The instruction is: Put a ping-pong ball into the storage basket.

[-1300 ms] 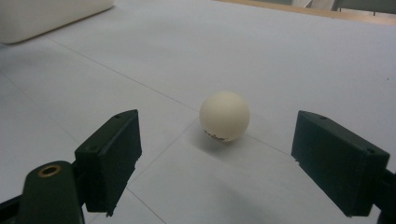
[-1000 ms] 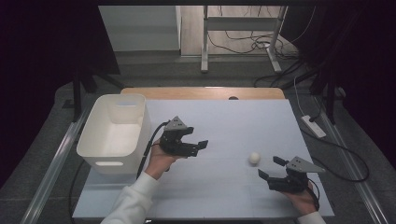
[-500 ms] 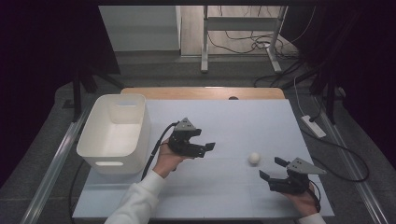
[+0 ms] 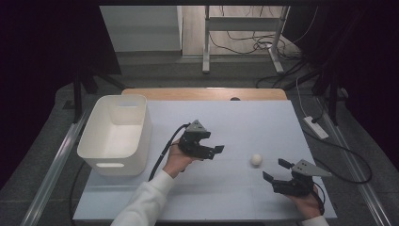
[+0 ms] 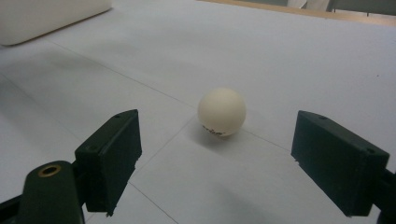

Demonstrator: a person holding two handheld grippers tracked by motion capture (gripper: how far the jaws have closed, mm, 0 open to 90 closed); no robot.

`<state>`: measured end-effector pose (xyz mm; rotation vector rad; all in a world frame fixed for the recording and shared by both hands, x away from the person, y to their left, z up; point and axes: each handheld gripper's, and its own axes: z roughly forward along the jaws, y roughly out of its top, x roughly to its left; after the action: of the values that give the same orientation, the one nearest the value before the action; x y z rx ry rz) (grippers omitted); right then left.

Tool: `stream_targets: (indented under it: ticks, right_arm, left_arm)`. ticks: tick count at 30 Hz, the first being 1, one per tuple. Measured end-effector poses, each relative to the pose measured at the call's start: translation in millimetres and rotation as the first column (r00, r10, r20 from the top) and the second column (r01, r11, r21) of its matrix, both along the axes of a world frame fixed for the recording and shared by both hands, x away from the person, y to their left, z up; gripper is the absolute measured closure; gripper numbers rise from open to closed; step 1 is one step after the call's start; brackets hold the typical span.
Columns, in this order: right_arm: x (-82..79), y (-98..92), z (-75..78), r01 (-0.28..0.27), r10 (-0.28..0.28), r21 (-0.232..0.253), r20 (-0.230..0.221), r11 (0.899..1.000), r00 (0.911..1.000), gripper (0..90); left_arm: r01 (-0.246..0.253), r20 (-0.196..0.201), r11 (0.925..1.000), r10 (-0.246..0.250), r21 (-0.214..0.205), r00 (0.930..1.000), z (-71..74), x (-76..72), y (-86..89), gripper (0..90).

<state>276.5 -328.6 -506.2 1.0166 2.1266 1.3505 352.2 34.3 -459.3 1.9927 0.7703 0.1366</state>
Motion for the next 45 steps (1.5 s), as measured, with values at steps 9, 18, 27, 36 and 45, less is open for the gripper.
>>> stream_targets:
  ticks: [9, 18, 27, 36, 45]
  right_arm:
    - [0.7, -0.6, -0.2, 0.006, -0.006, 0.003, 0.008, 1.0, 0.9999, 16.0]
    - [-1.5, -0.8, 1.4, 0.005, -0.005, -0.001, 0.021, 1.0, 0.9998, 16.1]
    - [-2.3, -1.7, 2.0, -0.006, 0.006, 0.004, 0.032, 1.0, 0.9995, 16.1]
    - [1.1, 1.0, 1.8, -0.015, 0.015, 0.002, 0.038, 1.0, 0.9992, 16.1]
    - [0.9, 3.2, 3.0, -0.021, 0.021, -0.005, 0.049, 1.0, 0.9986, 16.1]
  left_arm:
    - [0.025, -0.005, 0.9997, -0.025, -0.005, 0.9997, -4.9, 2.8, -12.3, 22.1]
    - [0.066, -0.009, 0.9978, -0.066, 0.006, 0.9978, -7.7, 4.2, -29.1, 22.1]
    - [0.086, -0.014, 0.9963, -0.086, 0.004, 0.9962, -12.1, 6.2, -39.5, 22.1]
    - [0.109, -0.018, 0.994, -0.109, 0.01, 0.9939, -17.0, 8.3, -47.0, 22.0]
    - [0.12, -0.022, 0.9928, -0.12, 0.01, 0.9926, -19.6, 10.2, -52.9, 22.2]
